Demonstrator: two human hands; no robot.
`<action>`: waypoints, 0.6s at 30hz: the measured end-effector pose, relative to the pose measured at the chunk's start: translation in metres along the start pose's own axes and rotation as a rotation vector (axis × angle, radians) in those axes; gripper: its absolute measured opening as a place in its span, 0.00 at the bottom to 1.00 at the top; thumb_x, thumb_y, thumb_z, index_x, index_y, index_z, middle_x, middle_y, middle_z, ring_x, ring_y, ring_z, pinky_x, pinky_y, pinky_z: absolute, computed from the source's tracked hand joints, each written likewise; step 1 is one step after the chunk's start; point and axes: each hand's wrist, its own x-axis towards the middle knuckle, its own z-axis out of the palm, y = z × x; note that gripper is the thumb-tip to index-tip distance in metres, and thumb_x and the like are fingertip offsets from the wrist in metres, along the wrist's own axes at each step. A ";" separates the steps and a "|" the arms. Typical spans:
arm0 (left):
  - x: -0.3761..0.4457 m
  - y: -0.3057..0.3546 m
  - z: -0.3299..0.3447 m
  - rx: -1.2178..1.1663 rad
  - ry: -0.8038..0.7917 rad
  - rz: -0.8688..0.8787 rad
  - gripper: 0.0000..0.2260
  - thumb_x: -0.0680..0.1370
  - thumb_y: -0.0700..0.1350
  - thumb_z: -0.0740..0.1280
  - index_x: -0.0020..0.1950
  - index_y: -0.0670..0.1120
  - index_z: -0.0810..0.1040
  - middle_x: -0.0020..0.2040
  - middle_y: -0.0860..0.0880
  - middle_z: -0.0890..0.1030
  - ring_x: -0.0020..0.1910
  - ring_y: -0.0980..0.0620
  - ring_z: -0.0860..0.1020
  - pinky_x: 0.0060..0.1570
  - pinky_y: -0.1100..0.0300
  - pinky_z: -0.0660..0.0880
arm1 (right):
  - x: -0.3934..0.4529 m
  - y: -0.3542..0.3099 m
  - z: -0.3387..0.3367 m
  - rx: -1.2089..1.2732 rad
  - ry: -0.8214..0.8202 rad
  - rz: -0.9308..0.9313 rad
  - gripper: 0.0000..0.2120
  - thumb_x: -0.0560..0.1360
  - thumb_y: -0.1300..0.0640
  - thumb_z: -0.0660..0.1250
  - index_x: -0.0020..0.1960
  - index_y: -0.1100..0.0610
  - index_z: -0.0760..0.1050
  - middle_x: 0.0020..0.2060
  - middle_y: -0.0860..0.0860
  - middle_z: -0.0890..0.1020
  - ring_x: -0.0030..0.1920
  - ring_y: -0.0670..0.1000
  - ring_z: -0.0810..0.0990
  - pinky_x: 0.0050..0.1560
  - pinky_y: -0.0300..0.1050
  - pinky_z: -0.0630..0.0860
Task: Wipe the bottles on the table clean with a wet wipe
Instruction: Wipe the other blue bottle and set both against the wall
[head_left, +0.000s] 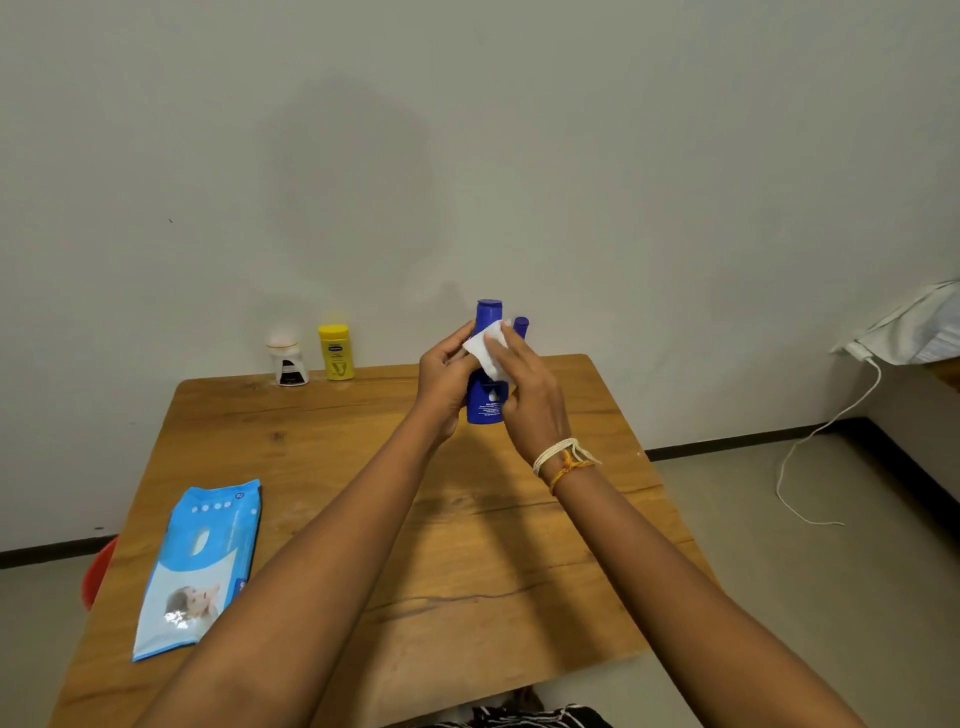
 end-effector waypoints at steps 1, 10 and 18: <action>0.001 0.000 0.000 -0.021 0.006 -0.009 0.19 0.76 0.38 0.68 0.67 0.47 0.75 0.56 0.48 0.82 0.48 0.50 0.82 0.44 0.55 0.80 | -0.006 0.002 0.002 -0.005 -0.001 -0.011 0.32 0.70 0.74 0.65 0.71 0.57 0.67 0.70 0.56 0.69 0.65 0.56 0.73 0.62 0.50 0.75; 0.015 -0.005 -0.001 -0.075 0.028 -0.058 0.19 0.76 0.40 0.69 0.66 0.46 0.73 0.50 0.52 0.83 0.46 0.54 0.83 0.46 0.55 0.81 | -0.070 0.029 0.017 0.223 -0.015 0.177 0.16 0.74 0.68 0.65 0.60 0.61 0.77 0.64 0.56 0.75 0.65 0.52 0.71 0.56 0.28 0.71; 0.035 -0.019 0.021 -0.052 0.007 -0.090 0.17 0.77 0.40 0.67 0.66 0.43 0.72 0.53 0.47 0.82 0.50 0.49 0.81 0.51 0.51 0.79 | -0.006 0.063 0.000 0.866 0.092 1.025 0.07 0.76 0.62 0.64 0.42 0.55 0.78 0.43 0.55 0.80 0.40 0.49 0.76 0.31 0.39 0.69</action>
